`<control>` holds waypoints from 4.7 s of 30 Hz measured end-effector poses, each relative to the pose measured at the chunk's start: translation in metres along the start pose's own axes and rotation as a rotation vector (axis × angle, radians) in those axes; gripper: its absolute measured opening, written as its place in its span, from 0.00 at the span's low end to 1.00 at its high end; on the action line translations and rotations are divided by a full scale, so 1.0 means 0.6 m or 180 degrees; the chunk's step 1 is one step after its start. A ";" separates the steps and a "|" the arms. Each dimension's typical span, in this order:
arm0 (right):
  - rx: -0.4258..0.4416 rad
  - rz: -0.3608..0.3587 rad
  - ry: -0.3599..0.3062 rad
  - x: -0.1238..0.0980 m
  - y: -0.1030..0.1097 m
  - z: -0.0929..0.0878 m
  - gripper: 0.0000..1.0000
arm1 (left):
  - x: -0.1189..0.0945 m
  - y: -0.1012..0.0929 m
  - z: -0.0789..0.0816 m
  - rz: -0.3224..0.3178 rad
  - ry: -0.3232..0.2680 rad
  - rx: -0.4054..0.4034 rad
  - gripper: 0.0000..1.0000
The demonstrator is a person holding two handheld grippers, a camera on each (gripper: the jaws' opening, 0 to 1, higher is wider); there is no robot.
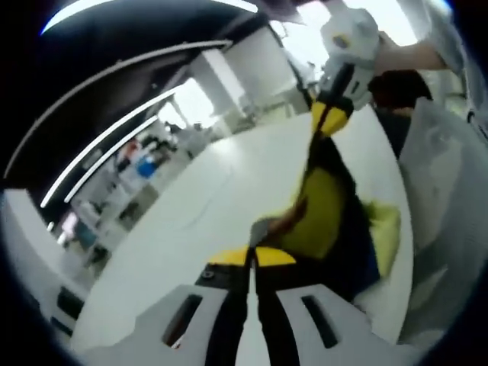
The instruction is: Fold the garment on the visible template until the final outline fits inside the template.
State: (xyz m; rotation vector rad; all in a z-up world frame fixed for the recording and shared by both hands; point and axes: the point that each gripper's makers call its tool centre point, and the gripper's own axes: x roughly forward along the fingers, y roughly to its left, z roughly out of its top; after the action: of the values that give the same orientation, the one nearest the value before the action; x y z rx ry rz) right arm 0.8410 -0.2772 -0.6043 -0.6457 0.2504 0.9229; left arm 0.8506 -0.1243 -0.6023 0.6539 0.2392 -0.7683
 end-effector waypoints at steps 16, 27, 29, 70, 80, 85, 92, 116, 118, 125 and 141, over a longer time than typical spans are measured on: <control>0.0225 -0.0206 -0.0433 -0.056 -0.056 0.094 0.02 | -0.077 0.049 0.105 0.0230 -0.0186 -0.0373 0.00; 0.0308 -0.0283 -0.0758 -0.099 -0.076 0.167 0.02 | -0.129 0.078 0.162 0.0405 -0.0400 -0.0413 0.00; 0.0281 -0.0303 -0.0784 -0.104 -0.079 0.178 0.02 | -0.134 0.086 0.173 0.0420 -0.0395 -0.0392 0.00; -0.0321 -0.0756 -0.1662 -0.321 -0.087 0.388 0.02 | -0.353 0.103 0.381 0.0716 -0.1318 -0.0173 0.00; -0.0180 -0.0642 -0.1496 -0.292 -0.060 0.341 0.02 | -0.337 0.073 0.343 0.0601 -0.1162 -0.0337 0.00; -0.0080 -0.0580 -0.1430 -0.268 -0.066 0.318 0.02 | -0.314 0.076 0.321 0.0511 -0.1130 -0.0512 0.00; 0.0025 -0.0483 -0.1244 -0.219 -0.075 0.279 0.02 | -0.269 0.080 0.284 0.0456 -0.0906 -0.0581 0.00; 0.0258 -0.0269 -0.0919 -0.083 -0.140 0.210 0.02 | -0.134 0.152 0.194 0.0252 -0.0602 -0.0964 0.00; 0.0276 -0.0251 -0.0888 -0.069 -0.147 0.202 0.02 | -0.121 0.159 0.185 0.0244 -0.0564 -0.0987 0.00; 0.0354 -0.0185 -0.0803 -0.032 -0.157 0.187 0.02 | -0.084 0.176 0.150 0.0186 -0.0458 -0.1121 0.00; 0.0579 -0.0103 -0.0593 0.074 -0.199 0.118 0.02 | 0.028 0.215 0.065 0.0160 -0.0175 -0.1236 0.00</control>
State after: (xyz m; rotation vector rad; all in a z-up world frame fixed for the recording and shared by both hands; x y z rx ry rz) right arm 0.9588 -0.2560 -0.5205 -0.3923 0.1545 0.9110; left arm 0.9526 -0.0890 -0.5198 0.2703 0.3106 -0.6667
